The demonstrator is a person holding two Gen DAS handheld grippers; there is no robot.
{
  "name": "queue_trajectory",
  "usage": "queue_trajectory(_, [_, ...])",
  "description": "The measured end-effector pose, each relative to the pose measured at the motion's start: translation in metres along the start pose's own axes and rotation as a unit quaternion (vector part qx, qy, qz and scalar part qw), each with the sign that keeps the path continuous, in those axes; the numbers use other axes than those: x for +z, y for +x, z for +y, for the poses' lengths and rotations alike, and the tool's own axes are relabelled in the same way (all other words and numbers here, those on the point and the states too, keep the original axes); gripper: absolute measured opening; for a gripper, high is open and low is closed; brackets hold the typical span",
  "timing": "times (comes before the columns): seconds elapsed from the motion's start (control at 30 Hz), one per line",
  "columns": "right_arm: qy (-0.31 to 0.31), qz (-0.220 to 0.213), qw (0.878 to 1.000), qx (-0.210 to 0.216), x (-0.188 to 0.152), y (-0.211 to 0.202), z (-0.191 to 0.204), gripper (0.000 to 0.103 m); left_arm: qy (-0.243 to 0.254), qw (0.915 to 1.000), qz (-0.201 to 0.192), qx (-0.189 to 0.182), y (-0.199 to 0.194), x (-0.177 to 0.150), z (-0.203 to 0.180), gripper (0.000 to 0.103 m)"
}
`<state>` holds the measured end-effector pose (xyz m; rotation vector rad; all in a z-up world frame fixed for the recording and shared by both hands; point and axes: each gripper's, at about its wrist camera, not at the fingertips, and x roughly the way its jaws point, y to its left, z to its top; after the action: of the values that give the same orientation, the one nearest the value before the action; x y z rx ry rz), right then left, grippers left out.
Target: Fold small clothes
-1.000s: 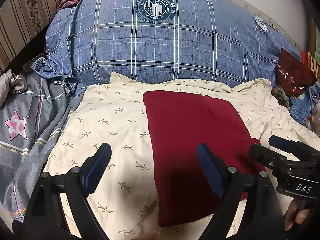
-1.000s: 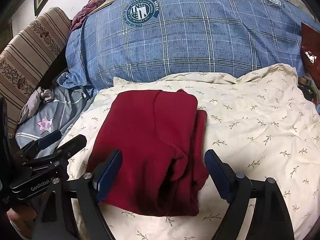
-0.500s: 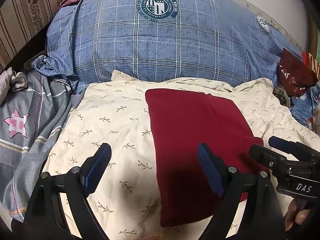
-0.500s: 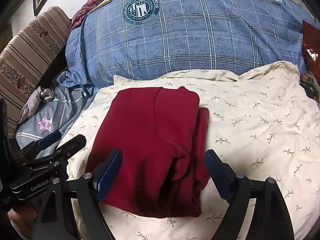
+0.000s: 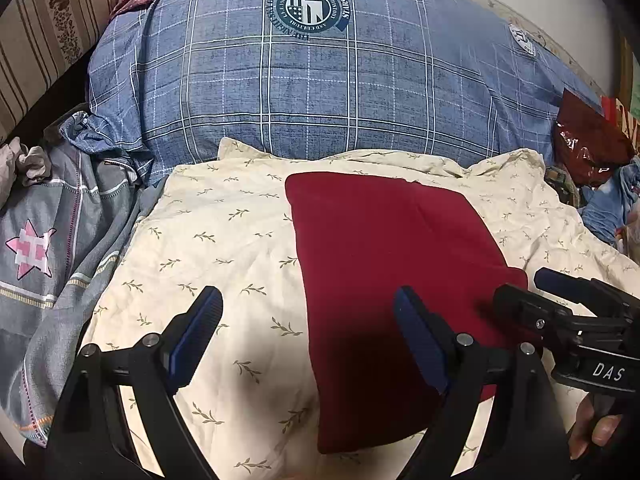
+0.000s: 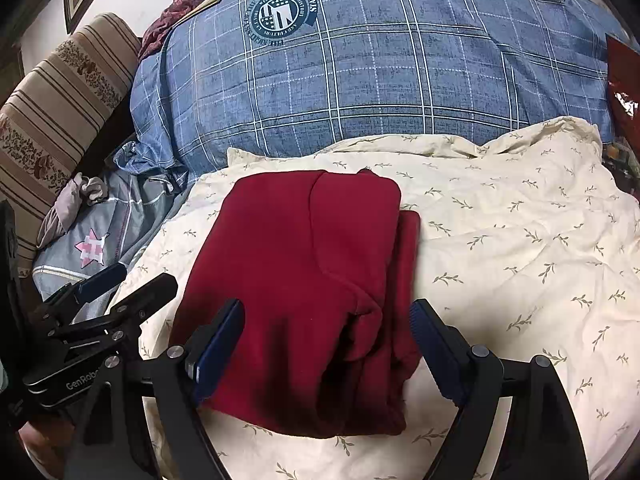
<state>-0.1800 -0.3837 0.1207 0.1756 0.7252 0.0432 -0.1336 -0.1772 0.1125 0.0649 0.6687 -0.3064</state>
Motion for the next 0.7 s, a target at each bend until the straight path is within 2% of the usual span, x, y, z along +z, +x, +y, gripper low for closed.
queue_trajectory(0.43, [-0.005, 0.005, 1.000, 0.001, 0.0021, 0.0036, 0.0032, 0.086, -0.002, 1.0000, 0.001, 0.001, 0.0015, 0.0007, 0.0006, 0.088])
queue_trajectory(0.7, [-0.009, 0.008, 1.000, -0.002, 0.0041, 0.0077, 0.0032, 0.086, -0.002, 0.9999, 0.003, -0.015, 0.0048, 0.0028, 0.0032, 0.088])
